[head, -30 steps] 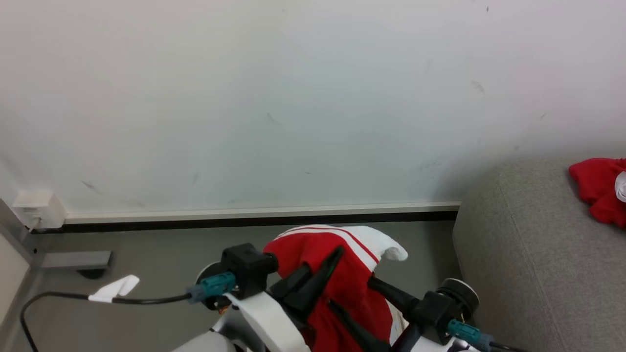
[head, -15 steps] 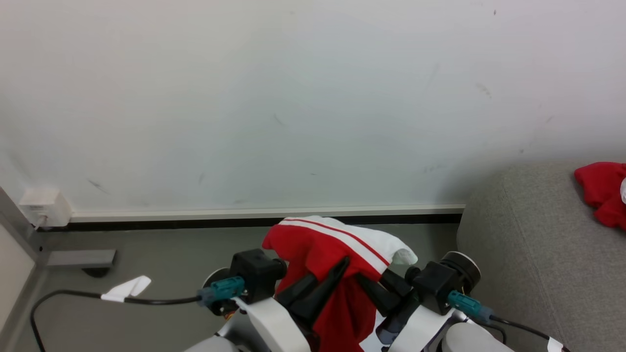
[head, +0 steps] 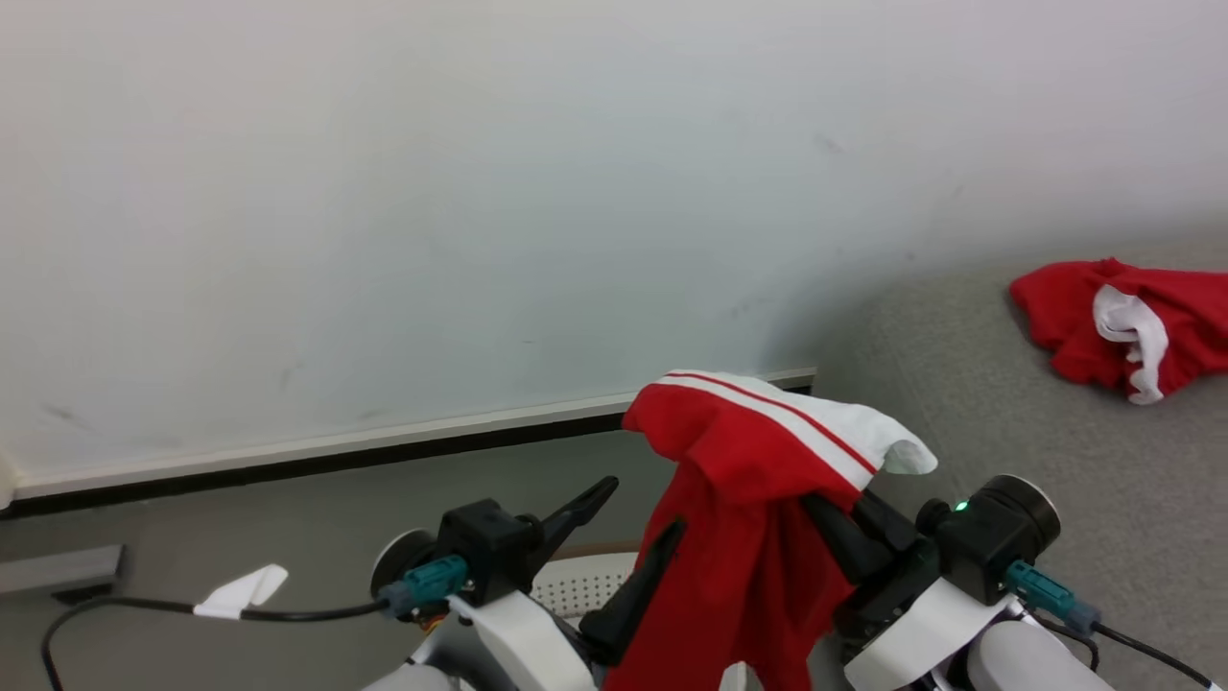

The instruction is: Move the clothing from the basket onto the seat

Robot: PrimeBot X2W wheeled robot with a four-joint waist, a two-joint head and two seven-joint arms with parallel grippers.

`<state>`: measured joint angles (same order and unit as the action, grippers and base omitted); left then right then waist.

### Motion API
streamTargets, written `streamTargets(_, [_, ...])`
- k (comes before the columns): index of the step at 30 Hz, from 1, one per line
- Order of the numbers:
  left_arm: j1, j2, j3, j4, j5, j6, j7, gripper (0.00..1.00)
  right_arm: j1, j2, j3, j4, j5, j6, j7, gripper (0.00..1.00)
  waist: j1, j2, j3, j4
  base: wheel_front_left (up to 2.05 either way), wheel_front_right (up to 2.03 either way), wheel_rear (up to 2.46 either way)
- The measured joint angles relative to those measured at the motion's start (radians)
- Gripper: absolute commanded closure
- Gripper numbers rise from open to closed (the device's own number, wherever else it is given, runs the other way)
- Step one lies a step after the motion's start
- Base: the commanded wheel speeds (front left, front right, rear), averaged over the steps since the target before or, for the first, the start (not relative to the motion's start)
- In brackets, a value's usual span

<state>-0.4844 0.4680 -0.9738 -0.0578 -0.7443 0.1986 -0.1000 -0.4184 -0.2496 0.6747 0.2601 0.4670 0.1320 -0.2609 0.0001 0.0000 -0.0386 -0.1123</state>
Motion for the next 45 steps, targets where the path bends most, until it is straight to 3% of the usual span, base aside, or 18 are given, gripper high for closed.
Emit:
streamTargets(16, [-0.002, -0.019, -0.020, 0.022, 0.034, 0.004, -0.038, 0.00, 0.073, -0.067, -0.135, -0.061, -0.047, 0.000, 0.000, 1.00, 0.0000, 0.0000, 0.038, -0.261, 0.00, 0.00, 0.00])
streamTargets(23, [-0.009, -0.031, -0.026, 0.026, 0.039, 0.003, -0.041, 0.00, 0.088, -0.070, -0.165, -0.068, -0.052, 0.000, 0.000, 1.00, 0.0000, 0.0000, 0.049, -0.332, 0.00, 0.00, 0.00])
streamTargets(33, [-0.051, -0.030, -0.033, 0.014, 0.047, -0.006, -0.016, 0.00, 0.038, -0.075, -0.248, -0.074, -0.044, 0.000, 0.026, 1.00, 0.0000, 0.0000, 0.100, -0.325, 0.00, 0.00, 0.00])
streamTargets(45, [-0.250, 0.026, -0.014, -0.078, 0.111, -0.069, 0.061, 0.00, -0.322, -0.056, -0.562, -0.045, -0.093, 0.000, 0.102, 1.00, 0.0002, 0.0000, 0.341, -0.255, 0.00, 0.00, 0.00])
